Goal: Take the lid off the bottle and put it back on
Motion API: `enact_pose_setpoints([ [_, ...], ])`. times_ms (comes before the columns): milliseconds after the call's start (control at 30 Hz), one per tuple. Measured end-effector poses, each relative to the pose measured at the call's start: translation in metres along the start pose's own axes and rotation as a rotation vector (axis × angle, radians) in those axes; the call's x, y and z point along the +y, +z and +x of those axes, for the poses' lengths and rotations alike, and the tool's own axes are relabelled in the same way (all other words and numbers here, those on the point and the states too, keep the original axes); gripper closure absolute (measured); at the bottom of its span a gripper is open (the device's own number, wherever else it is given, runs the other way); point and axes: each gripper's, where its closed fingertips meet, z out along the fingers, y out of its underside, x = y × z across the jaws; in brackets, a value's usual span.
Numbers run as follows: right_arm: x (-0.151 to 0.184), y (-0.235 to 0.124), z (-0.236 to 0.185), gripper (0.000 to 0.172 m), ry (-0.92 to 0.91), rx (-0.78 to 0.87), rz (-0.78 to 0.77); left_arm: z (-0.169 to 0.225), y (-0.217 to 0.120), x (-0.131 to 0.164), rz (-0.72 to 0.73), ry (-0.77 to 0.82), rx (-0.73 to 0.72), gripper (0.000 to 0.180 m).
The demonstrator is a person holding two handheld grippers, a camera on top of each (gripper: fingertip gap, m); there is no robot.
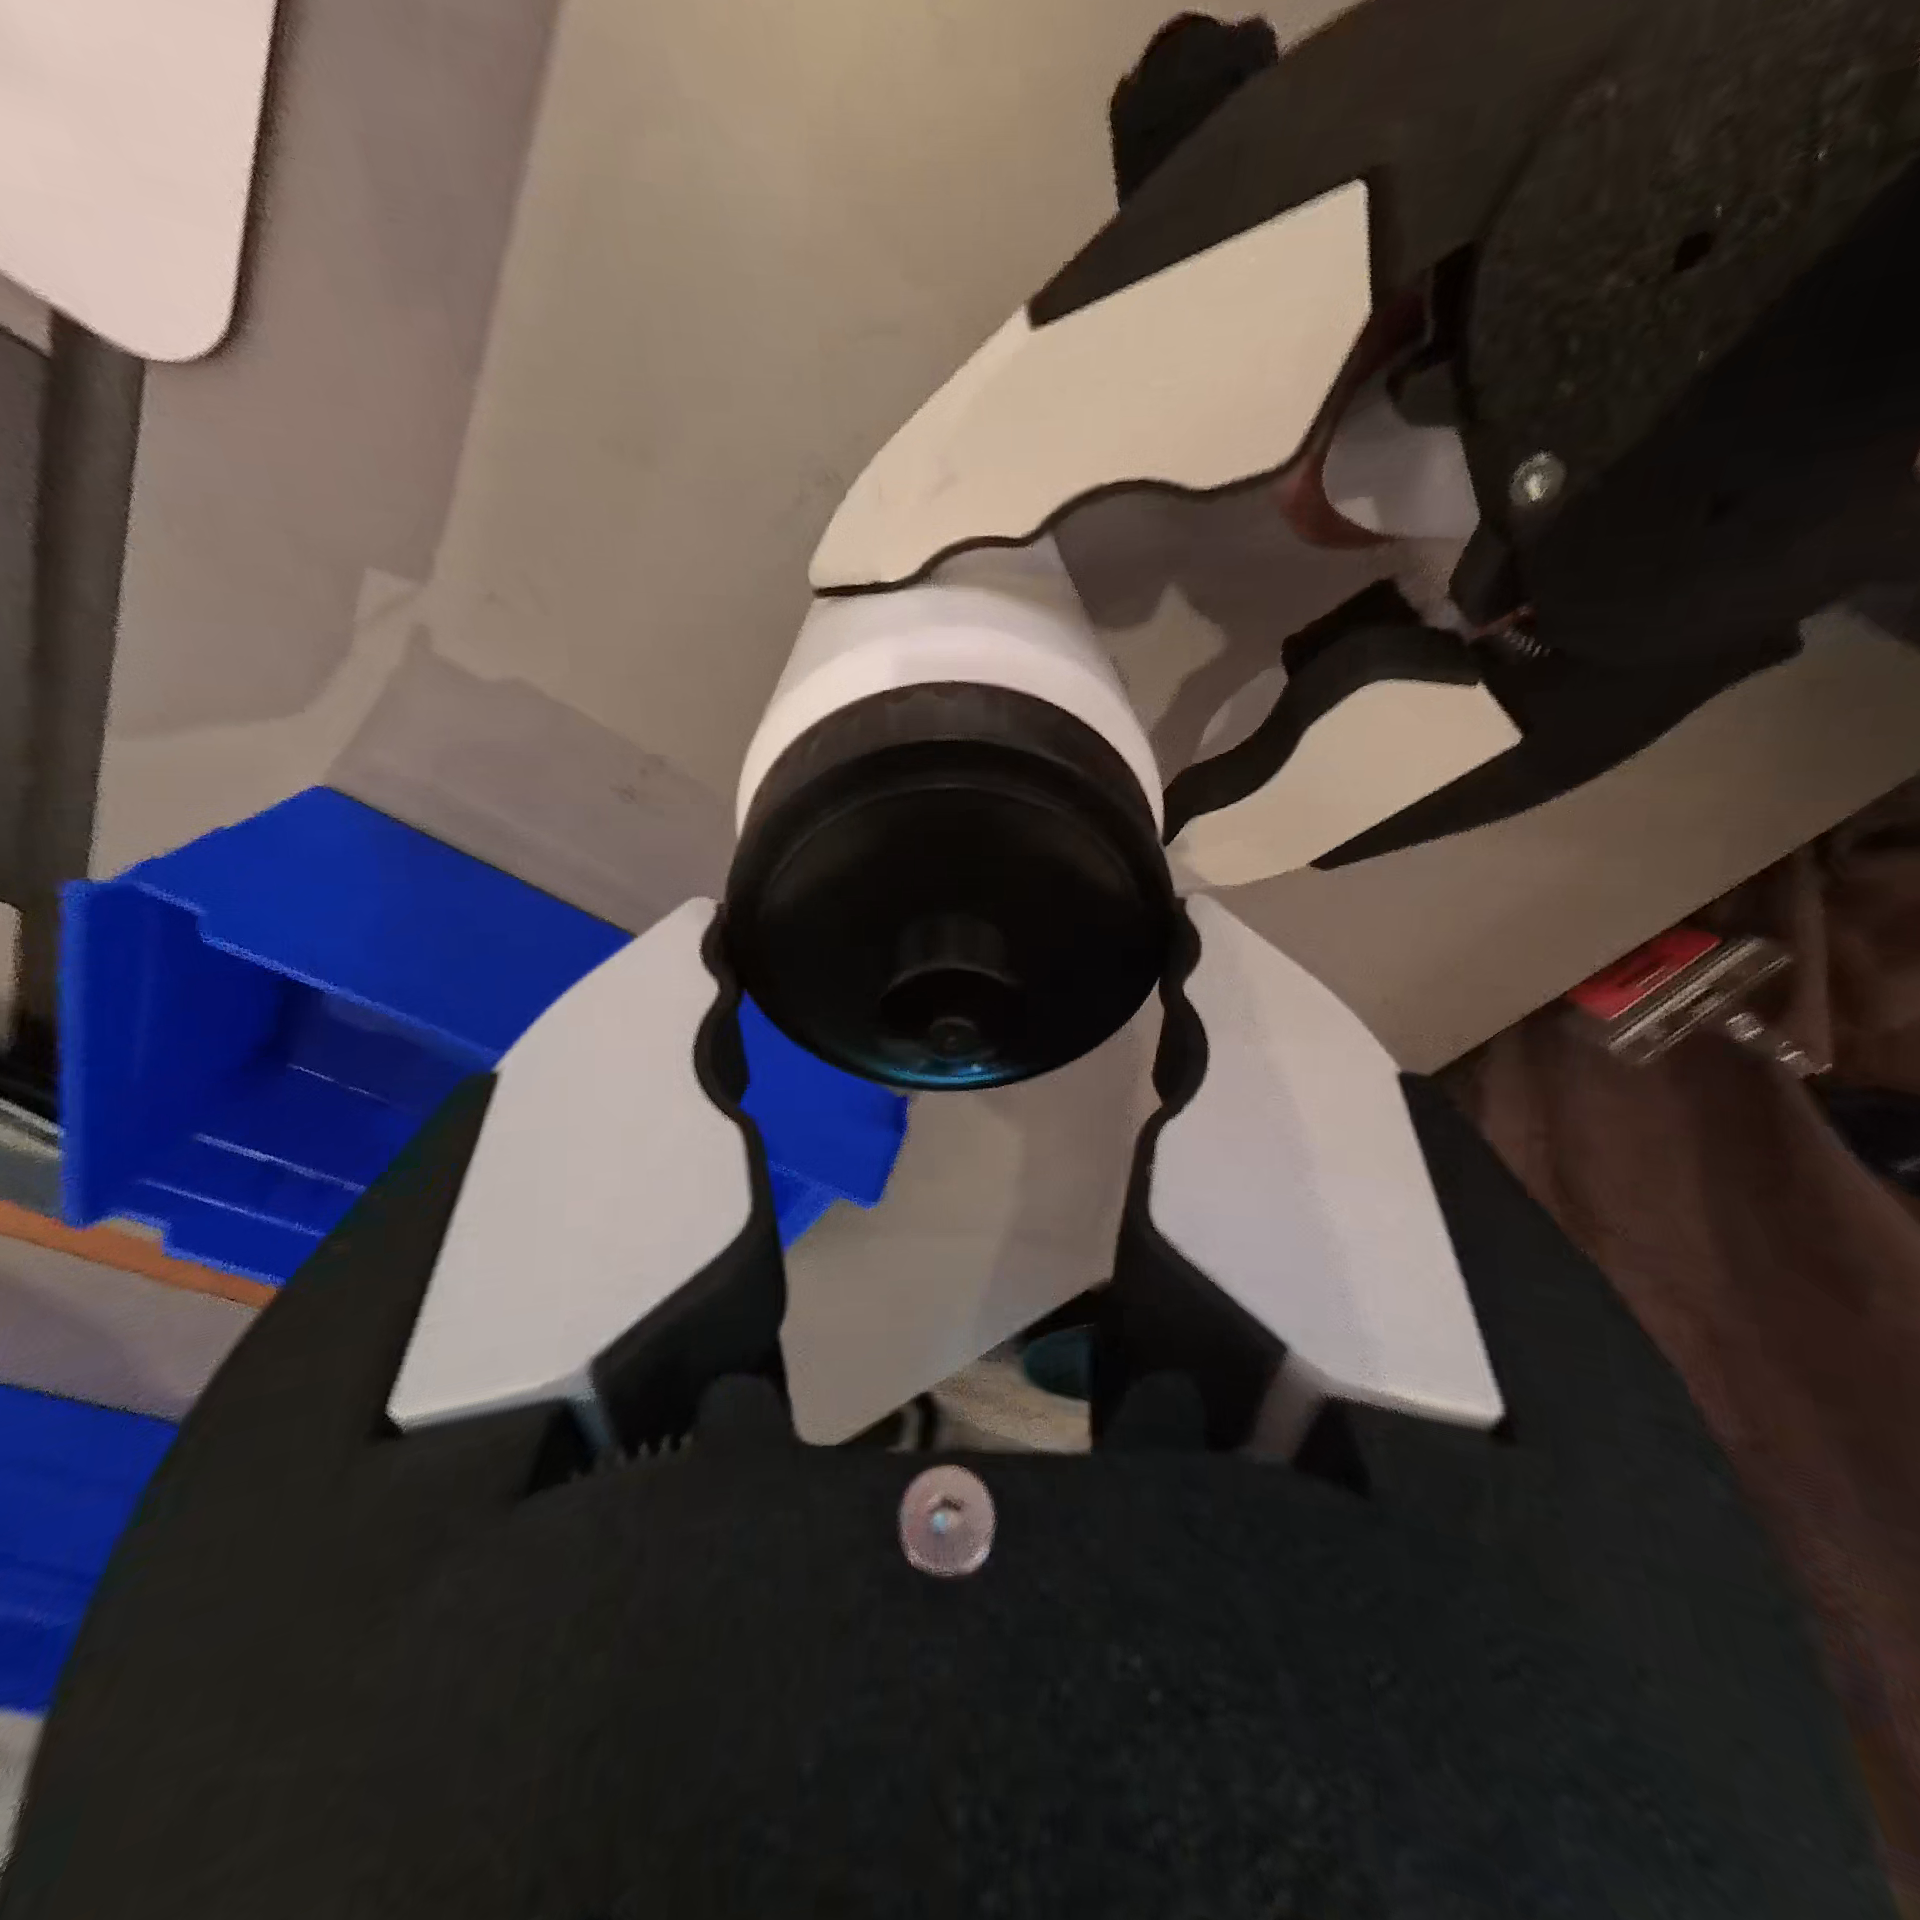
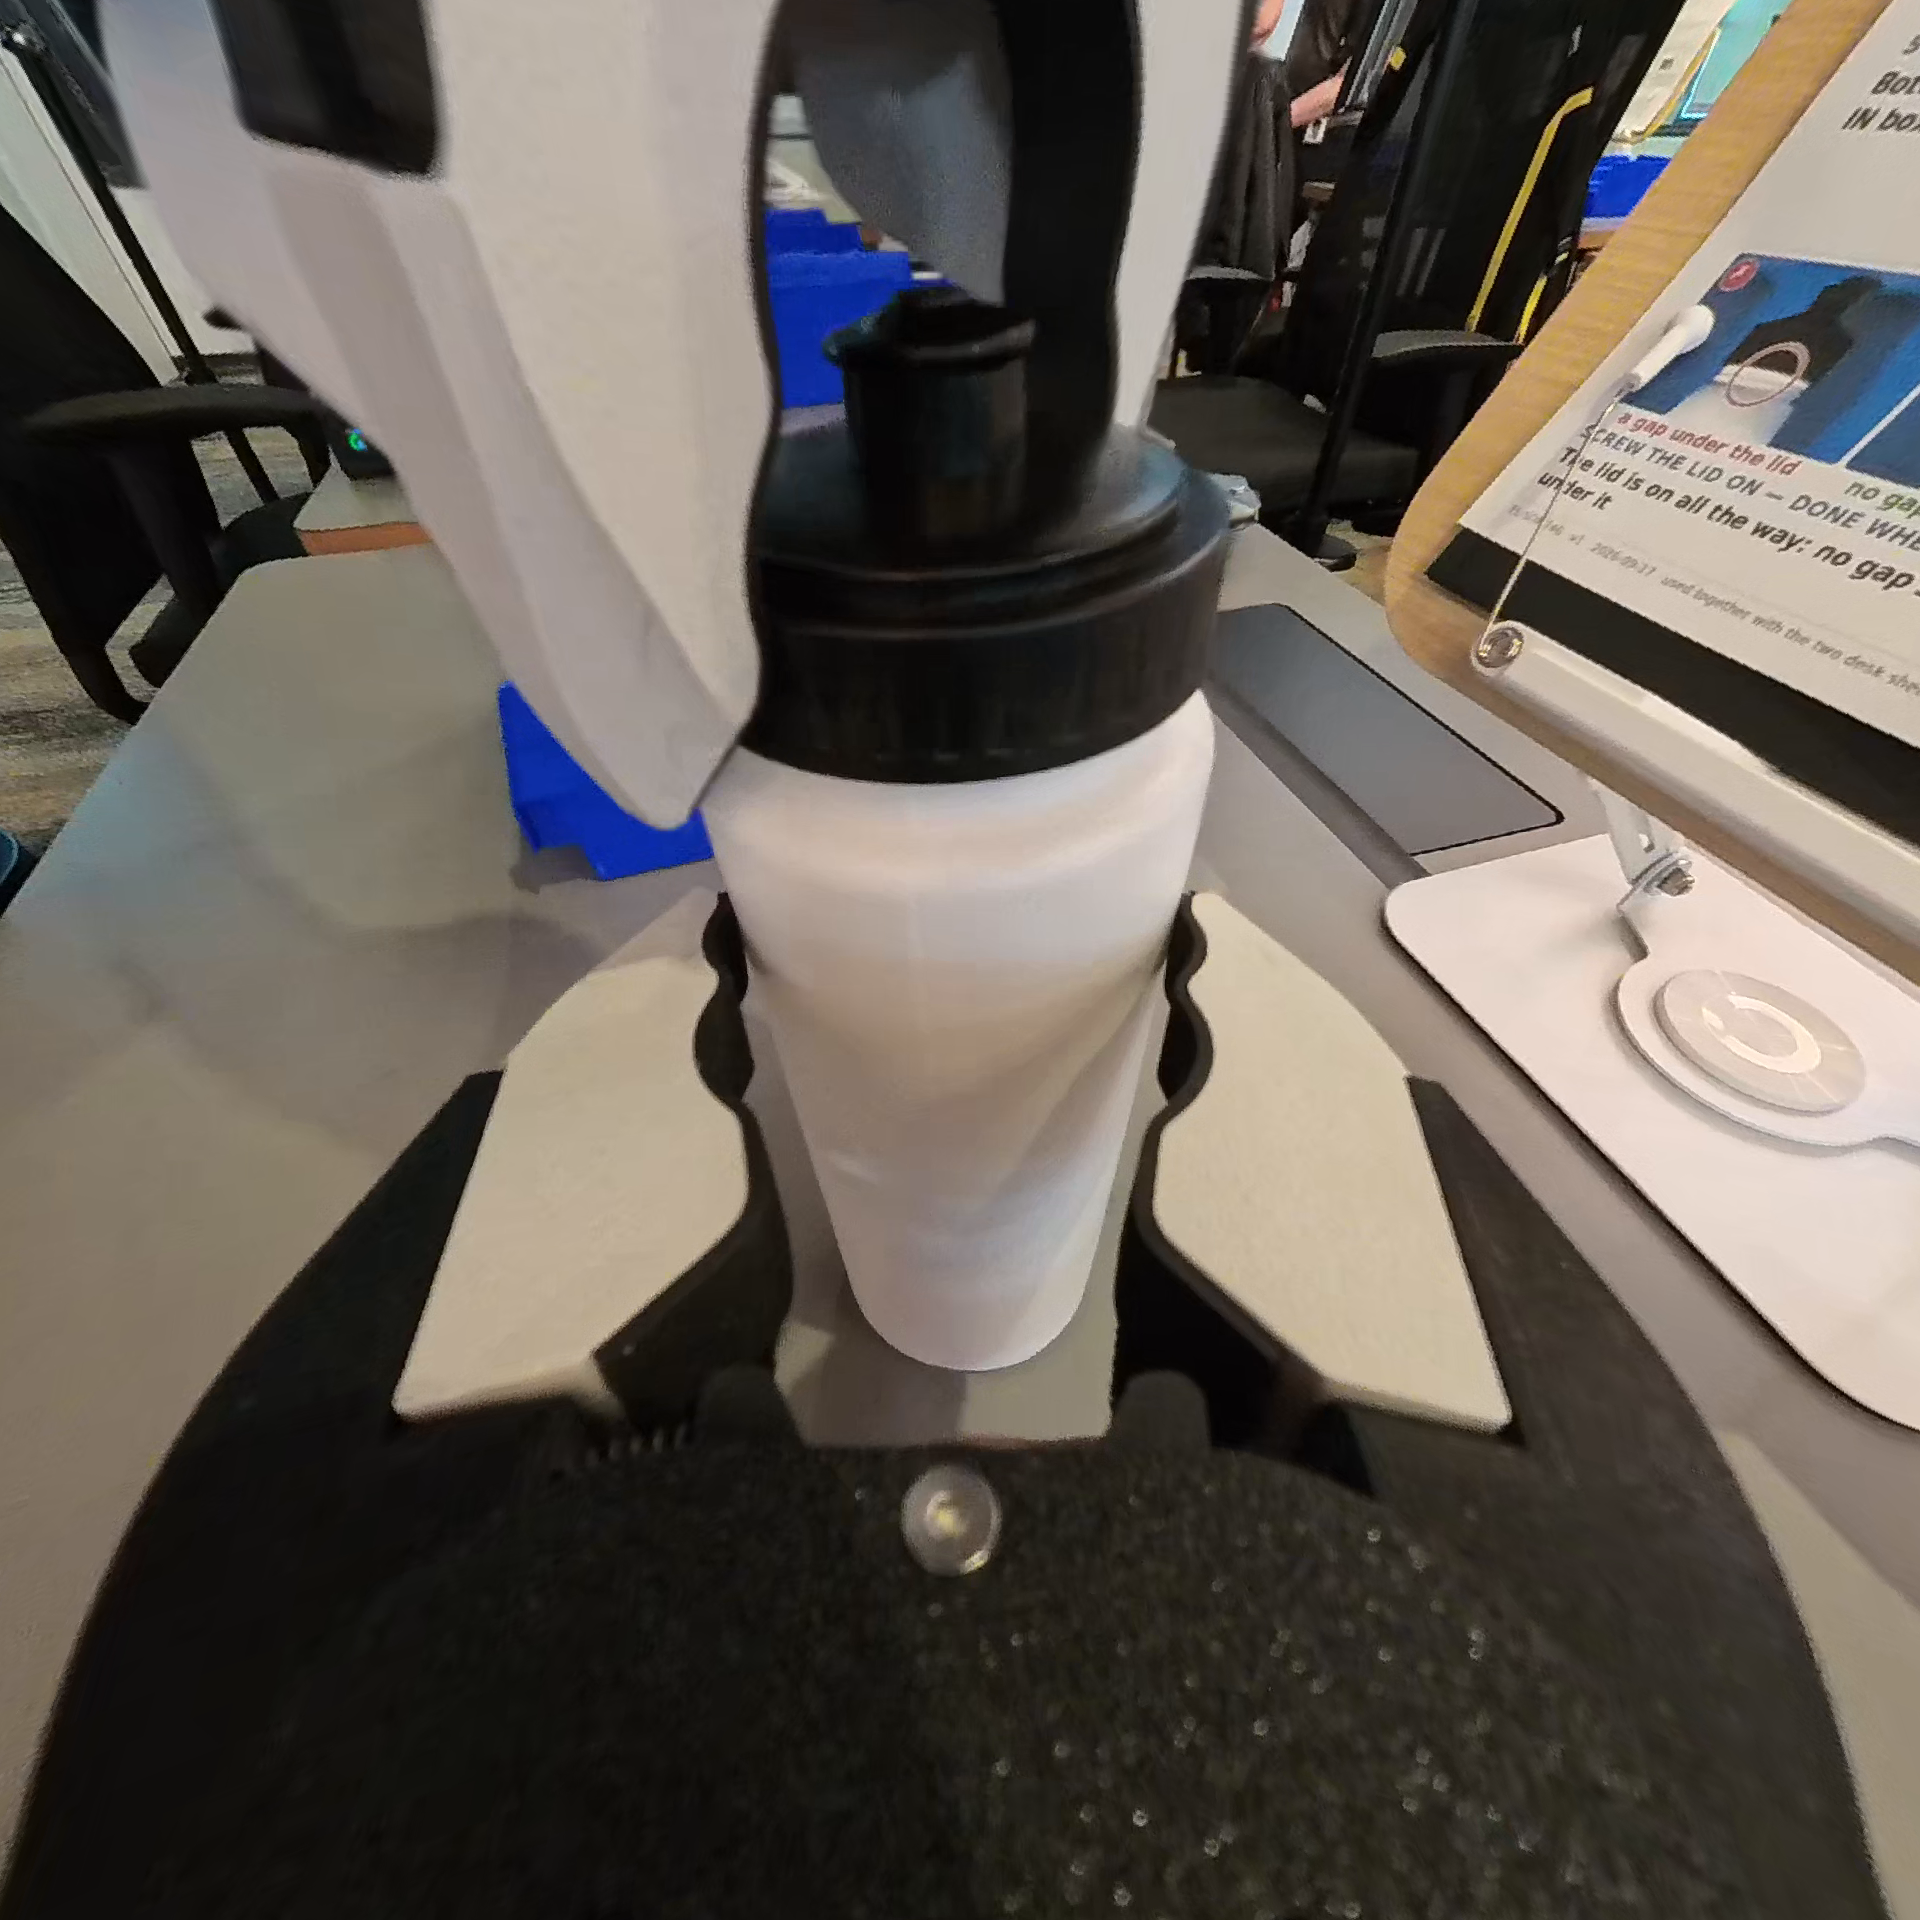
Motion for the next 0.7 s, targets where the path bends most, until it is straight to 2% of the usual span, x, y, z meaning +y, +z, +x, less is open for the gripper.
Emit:
enact_pose_setpoints([
  [133,0.000,-0.001,0.002,0.094,0.020,-0.014,0.012,-0.007,0.002,-0.004,0.006,0.334,-0.065,0.103],
  [267,0.000,0.001,0.002,0.094,0.024,-0.023,0.015,-0.017,0.005,-0.008,0.012,0.848,-0.208,0.102],
  [333,0.000,0.002,0.002,0.094,0.027,-0.013,0.014,-0.016,0.006,-0.009,0.001,0.919,-0.220,0.101],
  [467,0.000,0.002,0.002,0.094,0.031,-0.011,0.016,-0.012,-0.004,-0.010,0.026,0.825,-0.182,0.102],
  [567,0.000,0.001,0.003,0.094,0.040,-0.010,0.017,-0.003,-0.025,-0.021,0.125,0.530,-0.073,0.091],
  [633,0.000,0.001,0.003,0.094,0.040,-0.009,0.017,-0.001,-0.032,-0.025,0.143,0.294,0.003,0.092],
  [700,0.000,0.002,0.002,0.094,0.031,-0.009,0.013,-0.001,-0.029,-0.023,0.122,0.133,0.062,0.094],
])
